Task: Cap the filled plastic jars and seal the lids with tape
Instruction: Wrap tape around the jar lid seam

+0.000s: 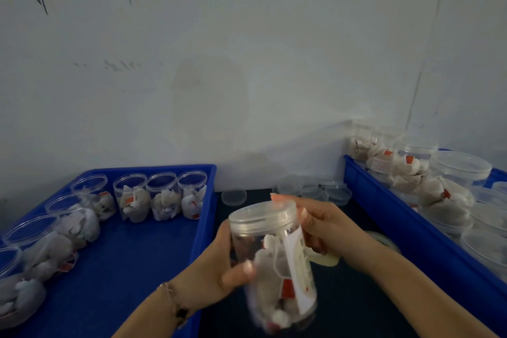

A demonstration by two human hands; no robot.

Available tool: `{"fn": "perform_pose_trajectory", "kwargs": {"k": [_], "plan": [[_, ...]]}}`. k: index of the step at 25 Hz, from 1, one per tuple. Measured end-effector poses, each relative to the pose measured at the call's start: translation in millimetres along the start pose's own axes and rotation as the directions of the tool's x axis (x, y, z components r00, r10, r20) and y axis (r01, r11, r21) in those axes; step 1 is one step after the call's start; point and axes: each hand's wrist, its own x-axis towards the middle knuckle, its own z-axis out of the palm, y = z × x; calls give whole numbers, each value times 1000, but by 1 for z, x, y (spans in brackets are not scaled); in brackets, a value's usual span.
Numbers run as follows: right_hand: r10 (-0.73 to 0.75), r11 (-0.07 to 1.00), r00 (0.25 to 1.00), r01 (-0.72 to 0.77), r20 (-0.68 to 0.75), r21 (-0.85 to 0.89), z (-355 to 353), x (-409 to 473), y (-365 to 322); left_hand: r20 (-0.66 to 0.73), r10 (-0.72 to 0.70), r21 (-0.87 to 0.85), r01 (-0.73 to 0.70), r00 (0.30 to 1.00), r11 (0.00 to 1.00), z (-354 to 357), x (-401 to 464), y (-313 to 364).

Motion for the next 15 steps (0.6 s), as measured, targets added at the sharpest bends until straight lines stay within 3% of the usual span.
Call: {"fn": "perform_pose_trajectory", "kwargs": {"k": [2,5,10,13,15], "plan": [[-38,999,995,41,-89,24,-3,-1,-5,-166,-53,2,54,985,999,6,0,-7],[-80,996,978,72,-192,-48,-2,0,-19,-427,-91,-123,41,900,991,7,0,-17],[-25,993,953,-10,-303,-114,46,4,-24,-427,-9,-252,-109,904,962,20,-1,-7],[-11,992,961,-25,-275,-126,66,3,-25,-581,-35,-148,-64,813,987,17,3,-8],[44,989,984,-68,-171,-134,55,2,-34,-640,-59,-101,-8,766,995,7,3,-9]]}}
